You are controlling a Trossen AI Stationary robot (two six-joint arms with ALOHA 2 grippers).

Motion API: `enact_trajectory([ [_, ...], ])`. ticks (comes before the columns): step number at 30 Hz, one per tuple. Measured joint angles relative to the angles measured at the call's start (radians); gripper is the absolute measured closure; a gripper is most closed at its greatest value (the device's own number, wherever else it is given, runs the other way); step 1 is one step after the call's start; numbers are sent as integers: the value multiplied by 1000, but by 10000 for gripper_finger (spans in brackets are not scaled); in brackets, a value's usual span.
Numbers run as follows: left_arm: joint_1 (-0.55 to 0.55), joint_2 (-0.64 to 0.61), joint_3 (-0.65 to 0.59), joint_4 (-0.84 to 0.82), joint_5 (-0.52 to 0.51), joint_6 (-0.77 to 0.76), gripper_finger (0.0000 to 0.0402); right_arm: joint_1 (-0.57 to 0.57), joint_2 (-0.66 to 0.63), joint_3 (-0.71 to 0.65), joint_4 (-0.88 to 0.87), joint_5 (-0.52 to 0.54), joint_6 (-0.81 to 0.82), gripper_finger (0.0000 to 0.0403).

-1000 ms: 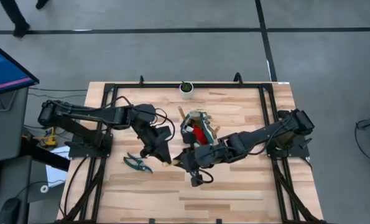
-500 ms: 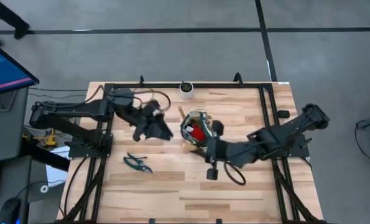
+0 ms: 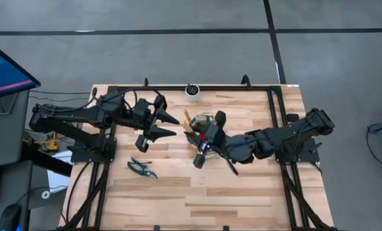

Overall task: Pick & Place Garden tools in Gardening bag
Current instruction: Put the brown trowel into the green gardening bag

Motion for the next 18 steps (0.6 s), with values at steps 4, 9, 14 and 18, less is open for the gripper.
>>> enact_trajectory([
  [4, -1, 5, 0, -3, 0, -4, 228, 0, -6, 2, 95, 1, -86, 342],
  [9, -1, 27, -1, 57, -23, -6, 217, -3, -1, 1, 124, -6, -145, 342],
  [14, 2, 64, 0, 136, -16, -14, 201, -13, -3, 2, 139, -30, -153, 342],
  [18, 2, 74, -1, 145, -19, -27, 189, -12, -3, 2, 139, -30, -156, 342],
])
